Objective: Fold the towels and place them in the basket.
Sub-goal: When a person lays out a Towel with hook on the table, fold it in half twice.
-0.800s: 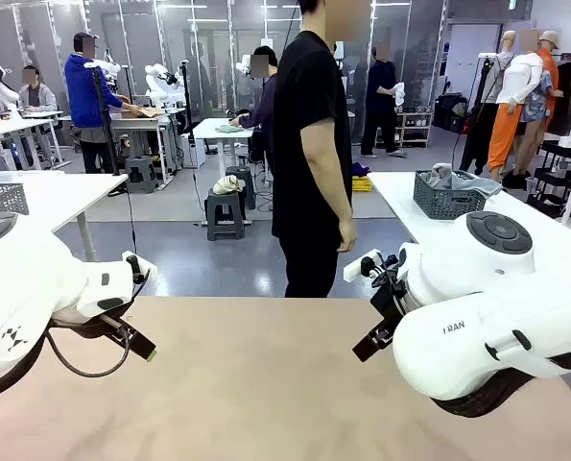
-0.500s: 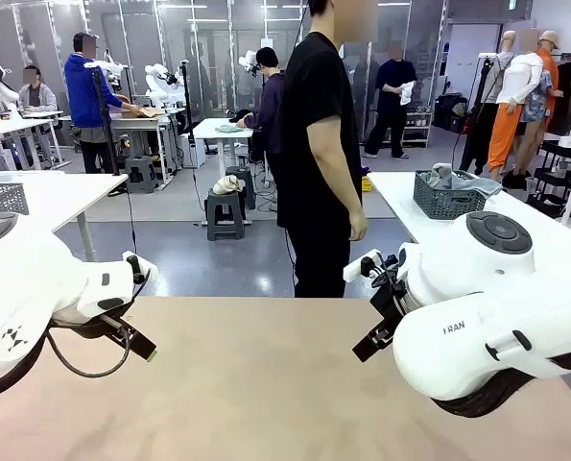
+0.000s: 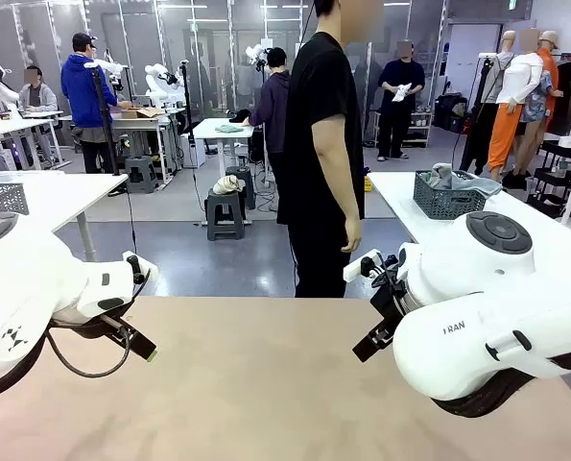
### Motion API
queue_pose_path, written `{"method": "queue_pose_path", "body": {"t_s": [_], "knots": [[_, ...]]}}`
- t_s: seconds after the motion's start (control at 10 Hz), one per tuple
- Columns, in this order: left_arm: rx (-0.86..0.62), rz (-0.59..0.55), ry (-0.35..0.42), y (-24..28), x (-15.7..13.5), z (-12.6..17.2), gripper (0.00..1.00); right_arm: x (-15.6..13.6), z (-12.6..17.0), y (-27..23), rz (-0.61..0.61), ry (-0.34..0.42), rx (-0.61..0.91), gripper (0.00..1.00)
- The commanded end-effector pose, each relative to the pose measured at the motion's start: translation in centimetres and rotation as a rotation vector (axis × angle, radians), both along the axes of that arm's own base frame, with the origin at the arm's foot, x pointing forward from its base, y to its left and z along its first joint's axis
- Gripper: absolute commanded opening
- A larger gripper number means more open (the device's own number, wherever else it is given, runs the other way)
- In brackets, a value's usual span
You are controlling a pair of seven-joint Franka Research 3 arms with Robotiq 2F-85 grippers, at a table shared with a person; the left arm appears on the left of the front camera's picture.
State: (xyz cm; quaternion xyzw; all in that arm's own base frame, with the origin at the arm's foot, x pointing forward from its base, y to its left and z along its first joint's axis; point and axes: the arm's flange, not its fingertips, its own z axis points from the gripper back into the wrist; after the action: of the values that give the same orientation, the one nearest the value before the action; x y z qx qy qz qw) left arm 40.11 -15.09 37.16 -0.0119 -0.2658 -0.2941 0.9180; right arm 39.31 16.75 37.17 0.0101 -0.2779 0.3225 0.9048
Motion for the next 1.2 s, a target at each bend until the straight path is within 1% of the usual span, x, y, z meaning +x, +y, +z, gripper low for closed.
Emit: {"method": "queue_pose_path", "body": {"t_s": [0.0,0.6,0.7,0.9,1.0,1.1], "knots": [[0.000,0.001,0.000,0.0,0.0,0.0,1.00,0.0,0.0,0.0,-0.002,0.001,0.002,1.00],[0.000,0.000,0.000,0.0,0.0,0.0,1.00,0.0,0.0,0.0,0.000,0.000,0.000,1.00],[-0.001,-0.014,0.000,0.1,-0.3,0.6,1.00,-0.2,0.3,-0.1,0.011,0.010,0.005,1.00],[-0.022,-0.049,-0.015,1.0,0.0,3.4,1.00,-0.6,2.4,-1.0,0.030,0.000,0.015,1.00],[-0.033,-0.065,-0.026,1.9,0.3,5.5,1.00,-0.9,4.2,-1.6,0.033,-0.017,0.013,1.00],[-0.055,-0.090,-0.033,3.0,0.6,8.2,1.00,-1.5,6.7,-2.4,0.037,-0.036,0.015,1.00]]}}
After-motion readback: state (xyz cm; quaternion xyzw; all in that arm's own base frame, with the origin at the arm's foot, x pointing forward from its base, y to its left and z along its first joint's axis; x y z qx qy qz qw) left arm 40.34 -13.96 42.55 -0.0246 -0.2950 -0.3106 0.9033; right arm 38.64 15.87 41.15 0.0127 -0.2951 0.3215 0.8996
